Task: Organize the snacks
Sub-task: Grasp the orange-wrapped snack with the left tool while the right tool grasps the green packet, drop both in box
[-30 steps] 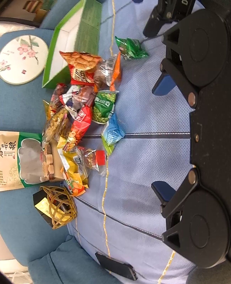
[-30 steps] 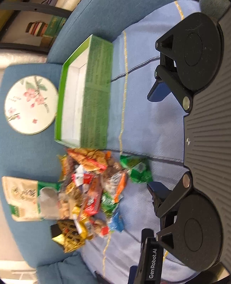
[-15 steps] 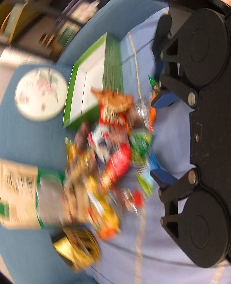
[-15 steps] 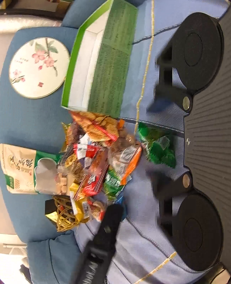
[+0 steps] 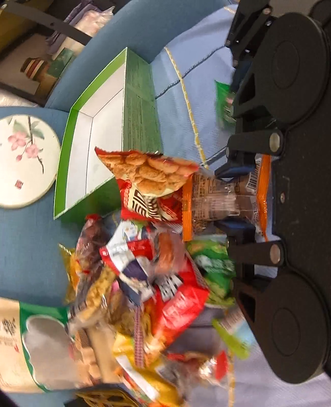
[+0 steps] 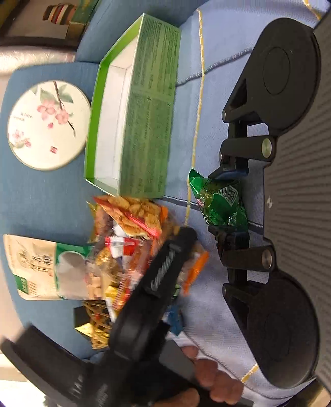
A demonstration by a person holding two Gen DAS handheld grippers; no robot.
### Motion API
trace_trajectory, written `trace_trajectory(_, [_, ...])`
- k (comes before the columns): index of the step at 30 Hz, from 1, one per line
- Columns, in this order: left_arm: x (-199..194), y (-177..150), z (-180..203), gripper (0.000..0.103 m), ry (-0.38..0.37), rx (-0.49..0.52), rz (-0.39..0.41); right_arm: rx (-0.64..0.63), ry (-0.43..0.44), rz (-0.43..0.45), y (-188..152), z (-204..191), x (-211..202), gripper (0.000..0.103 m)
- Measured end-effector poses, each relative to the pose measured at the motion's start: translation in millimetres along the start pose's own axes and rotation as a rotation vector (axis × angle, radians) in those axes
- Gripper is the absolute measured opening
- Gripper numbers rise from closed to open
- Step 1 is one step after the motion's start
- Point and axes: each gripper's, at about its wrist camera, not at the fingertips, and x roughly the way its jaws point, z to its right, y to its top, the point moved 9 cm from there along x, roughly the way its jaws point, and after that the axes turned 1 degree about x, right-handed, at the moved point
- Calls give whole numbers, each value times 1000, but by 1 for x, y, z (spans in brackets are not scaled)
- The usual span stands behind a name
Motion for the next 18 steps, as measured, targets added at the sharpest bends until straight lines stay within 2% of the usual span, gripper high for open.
trace_trajectory(2, [-19, -2, 2, 72, -9, 32, 13, -5, -25, 45, 8, 7, -10, 58])
trace_trajectory(5, [-53, 6, 8, 72, -23, 77, 67, 21, -17, 109, 25, 15, -24, 58])
trace_trajectory(8, [-86, 30, 18, 72, -62, 99, 154, 42, -4, 162, 51, 27, -29, 58])
trace_trajectory(10, [-96, 53, 26, 73, -55, 115, 217, 39, -14, 187, 69, 38, -23, 59])
trace_trajectory(12, [-90, 76, 35, 73, -25, 124, 265, 43, -27, 214, 87, 53, -14, 59])
trace_trajectory(14, [-77, 96, 43, 73, -23, 114, 279, 45, -42, 229, 101, 67, 0, 59])
trace_trajectory(18, [-31, 118, 55, 73, -2, 118, 278, 59, -95, 180, 102, 97, 45, 59])
